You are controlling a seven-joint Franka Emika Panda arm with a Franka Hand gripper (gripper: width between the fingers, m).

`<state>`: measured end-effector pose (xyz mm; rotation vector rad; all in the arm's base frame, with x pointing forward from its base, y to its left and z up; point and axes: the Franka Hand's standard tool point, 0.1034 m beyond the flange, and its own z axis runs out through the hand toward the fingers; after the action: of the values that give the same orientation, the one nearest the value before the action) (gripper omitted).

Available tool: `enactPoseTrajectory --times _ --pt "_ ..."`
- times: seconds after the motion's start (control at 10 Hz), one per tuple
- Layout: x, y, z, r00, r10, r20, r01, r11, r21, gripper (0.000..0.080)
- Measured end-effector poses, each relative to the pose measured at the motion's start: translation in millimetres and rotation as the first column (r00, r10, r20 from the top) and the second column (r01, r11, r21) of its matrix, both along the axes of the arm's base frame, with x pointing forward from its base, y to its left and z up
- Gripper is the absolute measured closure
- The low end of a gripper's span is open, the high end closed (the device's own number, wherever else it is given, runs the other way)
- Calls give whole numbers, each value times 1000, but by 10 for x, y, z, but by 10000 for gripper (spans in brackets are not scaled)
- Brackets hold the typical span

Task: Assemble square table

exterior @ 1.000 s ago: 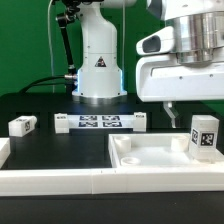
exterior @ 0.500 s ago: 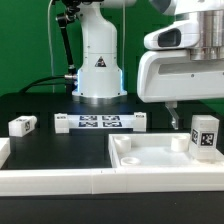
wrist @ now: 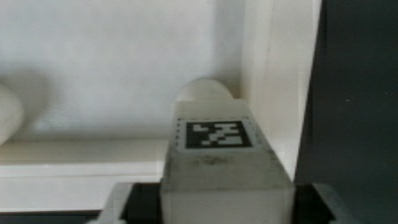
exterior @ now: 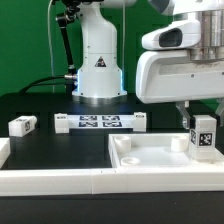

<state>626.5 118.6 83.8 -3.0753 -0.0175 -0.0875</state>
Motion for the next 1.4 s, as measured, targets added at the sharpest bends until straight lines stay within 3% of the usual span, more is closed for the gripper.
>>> enactPoseTrajectory --times 0.2,0.5,0.8,0.9,1.2,1.4 --pt "0 -1 0 1000 -15 -1 15 1000 1 511" --pt "-14 -3 -7 934 -358 -15 358 933 20 511" --pt "-34 20 -14 772 -634 -39 635 772 25 509" --pt "-42 31 -17 677 -734 -56 736 677 28 509" --pt "-43 41 -21 435 -895 -103 901 434 32 509" --pt "-41 41 -20 348 -930 -121 937 347 31 509"
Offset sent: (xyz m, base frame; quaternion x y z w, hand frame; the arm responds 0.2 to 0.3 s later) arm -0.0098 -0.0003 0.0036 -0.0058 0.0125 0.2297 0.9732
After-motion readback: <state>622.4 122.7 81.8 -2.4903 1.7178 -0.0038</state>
